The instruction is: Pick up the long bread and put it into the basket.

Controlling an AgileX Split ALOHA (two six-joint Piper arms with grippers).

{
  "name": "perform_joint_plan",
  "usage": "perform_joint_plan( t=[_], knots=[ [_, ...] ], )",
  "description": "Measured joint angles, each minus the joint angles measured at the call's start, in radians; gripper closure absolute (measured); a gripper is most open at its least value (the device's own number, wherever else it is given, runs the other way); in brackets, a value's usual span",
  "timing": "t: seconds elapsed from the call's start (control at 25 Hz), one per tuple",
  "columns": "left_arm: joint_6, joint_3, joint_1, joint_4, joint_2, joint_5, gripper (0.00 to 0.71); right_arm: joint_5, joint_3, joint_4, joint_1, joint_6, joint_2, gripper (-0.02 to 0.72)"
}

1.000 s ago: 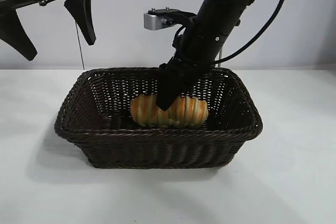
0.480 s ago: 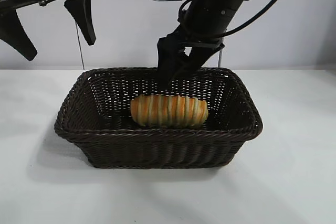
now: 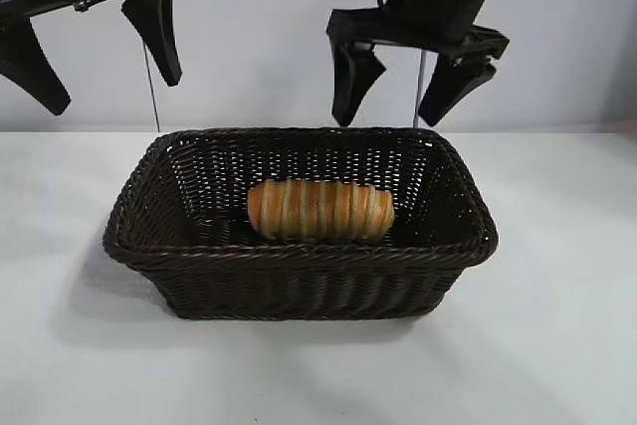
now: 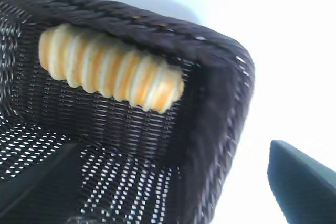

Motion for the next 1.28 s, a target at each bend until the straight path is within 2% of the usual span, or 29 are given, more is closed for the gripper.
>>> perform_joint_plan(
  t=[0.24,0.44,1.04,1.28],
  knots=[
    [0.000,0.000,0.000,0.000,0.000,0.000,0.016,0.061,-0.002,-0.002,-0.055,0.024,-0.017,0.018],
    [0.000,0.000,0.000,0.000,0.000,0.000,0.016,0.076,-0.003,-0.007,-0.094,0.027,-0.017,0.018],
    [0.000,0.000,0.000,0.000,0.000,0.000,0.016,0.078,-0.003,-0.003,-0.098,0.027,-0.021,0.018],
    [0.000,0.000,0.000,0.000,0.000,0.000,0.016,0.078,-0.003,-0.003,-0.098,0.050,-0.021,0.018]
  ],
)
